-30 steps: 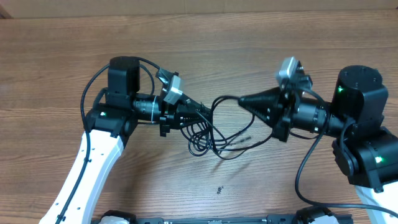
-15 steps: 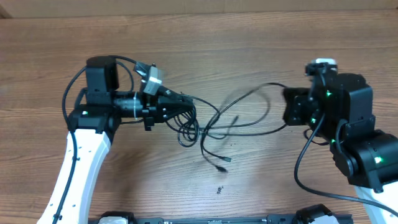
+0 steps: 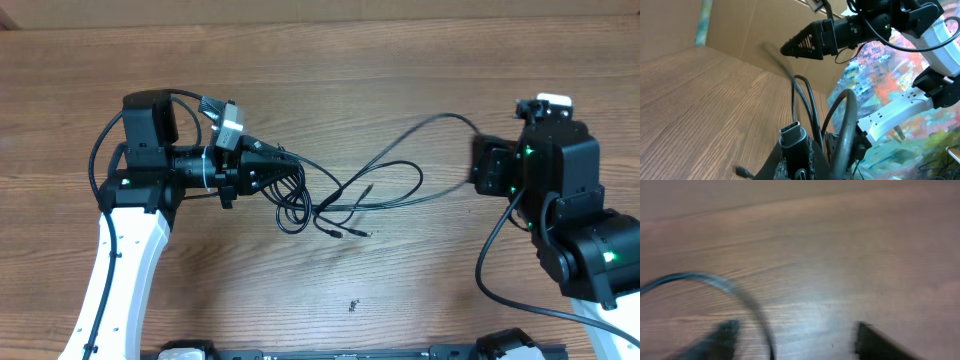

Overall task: Untangle cables
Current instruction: 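Pull the right gripper right, stretching the cable from the left gripper, then move the right gripper back left to the cables near the left gripper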

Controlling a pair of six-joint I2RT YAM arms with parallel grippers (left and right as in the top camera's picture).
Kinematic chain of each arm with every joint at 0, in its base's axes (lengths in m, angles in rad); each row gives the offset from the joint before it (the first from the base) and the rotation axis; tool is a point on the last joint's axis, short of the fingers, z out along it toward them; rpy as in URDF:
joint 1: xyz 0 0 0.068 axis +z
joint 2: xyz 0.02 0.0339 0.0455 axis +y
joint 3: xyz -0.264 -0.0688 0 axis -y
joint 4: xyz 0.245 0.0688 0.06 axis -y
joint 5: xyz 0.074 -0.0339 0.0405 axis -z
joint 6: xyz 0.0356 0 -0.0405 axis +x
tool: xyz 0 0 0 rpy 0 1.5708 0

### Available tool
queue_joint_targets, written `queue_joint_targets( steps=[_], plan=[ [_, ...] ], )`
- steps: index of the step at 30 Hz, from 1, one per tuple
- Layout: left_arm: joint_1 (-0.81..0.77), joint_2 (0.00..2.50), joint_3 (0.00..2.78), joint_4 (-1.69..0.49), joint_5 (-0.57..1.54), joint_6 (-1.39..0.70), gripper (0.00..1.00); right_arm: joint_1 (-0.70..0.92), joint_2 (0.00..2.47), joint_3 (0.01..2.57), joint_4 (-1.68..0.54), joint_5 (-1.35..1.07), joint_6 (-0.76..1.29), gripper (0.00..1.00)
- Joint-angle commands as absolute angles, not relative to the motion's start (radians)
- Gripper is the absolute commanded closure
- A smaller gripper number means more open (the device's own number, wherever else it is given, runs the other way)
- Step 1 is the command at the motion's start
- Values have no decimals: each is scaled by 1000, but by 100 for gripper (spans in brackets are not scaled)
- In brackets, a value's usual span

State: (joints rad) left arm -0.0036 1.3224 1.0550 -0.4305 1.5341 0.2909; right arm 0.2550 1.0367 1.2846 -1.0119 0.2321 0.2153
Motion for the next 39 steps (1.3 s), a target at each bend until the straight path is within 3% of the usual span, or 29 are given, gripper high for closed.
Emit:
queue_joint_targets(
  steps=[1, 6, 8, 9, 11, 23, 39],
  plan=[
    [7, 1304, 1054, -431, 1572, 284, 96, 252, 1023, 1315, -976, 72, 27, 11],
    [7, 1304, 1054, -431, 1571, 284, 96, 252, 1023, 1315, -989, -137, -223, 8],
    [7, 1304, 1054, -431, 1571, 284, 96, 252, 1023, 1315, -1021, -251, -371, 8],
    [7, 1304, 1054, -431, 1573, 283, 96, 252, 1031, 1315, -1081, -344, -542, 8],
    [6, 1304, 1054, -431, 1573, 272, 96, 252, 1044, 1315, -1102, -355, -593, 8],
    [6, 1304, 1054, -431, 1581, 139, 96, 276, 1202, 1315, -1086, -646, -772, 12],
    [-110, 1304, 1055, -381, 1580, 21, 96, 397, 1271, 1315, -947, -653, -821, 12]
  ],
)
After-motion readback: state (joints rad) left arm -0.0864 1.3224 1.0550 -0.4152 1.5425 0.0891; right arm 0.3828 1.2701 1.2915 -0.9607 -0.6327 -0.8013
